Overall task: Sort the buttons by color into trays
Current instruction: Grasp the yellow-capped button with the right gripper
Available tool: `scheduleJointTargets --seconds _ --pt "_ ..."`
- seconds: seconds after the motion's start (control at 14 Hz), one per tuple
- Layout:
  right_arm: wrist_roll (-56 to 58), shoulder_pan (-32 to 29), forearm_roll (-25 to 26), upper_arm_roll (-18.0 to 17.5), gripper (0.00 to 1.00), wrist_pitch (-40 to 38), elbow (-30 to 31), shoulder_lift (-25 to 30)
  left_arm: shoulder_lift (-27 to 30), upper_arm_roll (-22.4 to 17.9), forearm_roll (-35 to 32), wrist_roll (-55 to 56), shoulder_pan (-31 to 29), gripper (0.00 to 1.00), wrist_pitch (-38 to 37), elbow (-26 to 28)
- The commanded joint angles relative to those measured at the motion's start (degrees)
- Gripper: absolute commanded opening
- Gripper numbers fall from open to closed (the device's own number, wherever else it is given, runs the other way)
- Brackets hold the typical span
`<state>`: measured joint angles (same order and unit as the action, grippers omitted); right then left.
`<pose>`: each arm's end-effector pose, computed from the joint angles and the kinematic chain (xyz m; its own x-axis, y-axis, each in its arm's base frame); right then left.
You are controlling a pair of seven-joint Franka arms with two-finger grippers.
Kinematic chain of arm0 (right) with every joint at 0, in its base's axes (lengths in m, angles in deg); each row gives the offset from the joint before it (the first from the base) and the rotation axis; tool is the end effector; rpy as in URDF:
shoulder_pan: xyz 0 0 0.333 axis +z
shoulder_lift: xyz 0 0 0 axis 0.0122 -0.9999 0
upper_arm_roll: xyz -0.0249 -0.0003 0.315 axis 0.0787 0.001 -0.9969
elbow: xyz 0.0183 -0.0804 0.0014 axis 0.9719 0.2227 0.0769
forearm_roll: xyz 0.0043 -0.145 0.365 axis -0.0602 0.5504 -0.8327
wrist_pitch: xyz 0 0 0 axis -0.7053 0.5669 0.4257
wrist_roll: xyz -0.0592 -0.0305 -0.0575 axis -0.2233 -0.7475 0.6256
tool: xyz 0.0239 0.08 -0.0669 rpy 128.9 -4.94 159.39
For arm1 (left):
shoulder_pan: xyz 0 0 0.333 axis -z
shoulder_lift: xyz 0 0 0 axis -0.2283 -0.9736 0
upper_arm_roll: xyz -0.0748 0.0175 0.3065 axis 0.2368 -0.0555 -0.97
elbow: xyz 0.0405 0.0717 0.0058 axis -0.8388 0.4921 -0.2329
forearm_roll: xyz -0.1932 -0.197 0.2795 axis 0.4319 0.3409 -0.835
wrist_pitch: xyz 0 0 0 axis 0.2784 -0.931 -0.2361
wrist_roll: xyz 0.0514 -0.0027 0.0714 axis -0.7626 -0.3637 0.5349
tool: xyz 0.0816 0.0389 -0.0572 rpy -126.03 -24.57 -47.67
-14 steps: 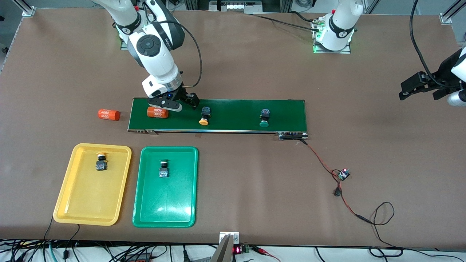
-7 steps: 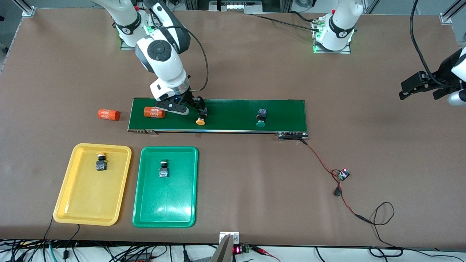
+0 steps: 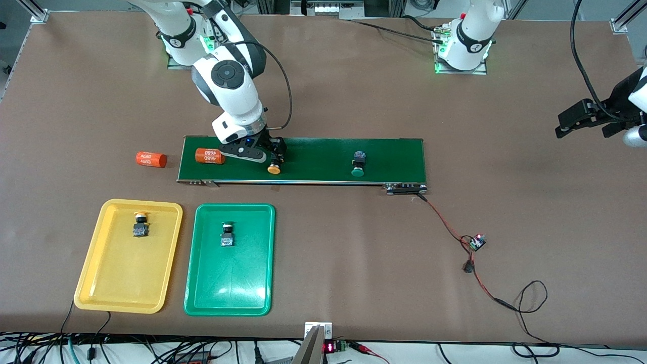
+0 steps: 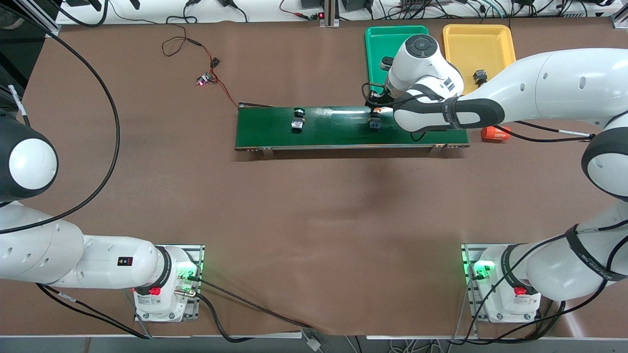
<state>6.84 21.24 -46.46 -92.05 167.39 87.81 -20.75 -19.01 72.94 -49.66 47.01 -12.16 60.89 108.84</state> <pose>0.4711 0.3433 0.2886 0.9711 -0.2074 0.1179 -0.2024 -0.9779 -0.0525 0.5761 -0.0087 0.6353 0.9994 0.0346 -0.0066 0.0347 -0.9993 0.0130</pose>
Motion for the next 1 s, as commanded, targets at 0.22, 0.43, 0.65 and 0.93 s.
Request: scheduleJointTargets --seconds 0.22,0.43,0.65,0.93 --pt "1.32 0.65 5.54 0.42 0.96 -0.11 -1.28 -0.90 0.45 -0.80 0.43 -1.41 0.54 1.00 -0.76 -0.39" --pt "1.15 0.65 5.37 0.42 0.96 -0.11 -1.28 -1.34 0.45 -0.88 0.35 -1.41 0.54 1.00 -0.76 -0.47" --pt "0.98 0.65 5.37 0.42 0.96 -0.11 -1.19 -1.95 0.45 -0.80 0.43 -1.41 0.54 1.00 -0.76 -0.47" --pt "1.33 0.47 5.54 0.68 0.96 0.07 -1.19 -3.36 0.45 -0.88 0.35 -1.41 0.54 1.00 -0.76 -0.47"
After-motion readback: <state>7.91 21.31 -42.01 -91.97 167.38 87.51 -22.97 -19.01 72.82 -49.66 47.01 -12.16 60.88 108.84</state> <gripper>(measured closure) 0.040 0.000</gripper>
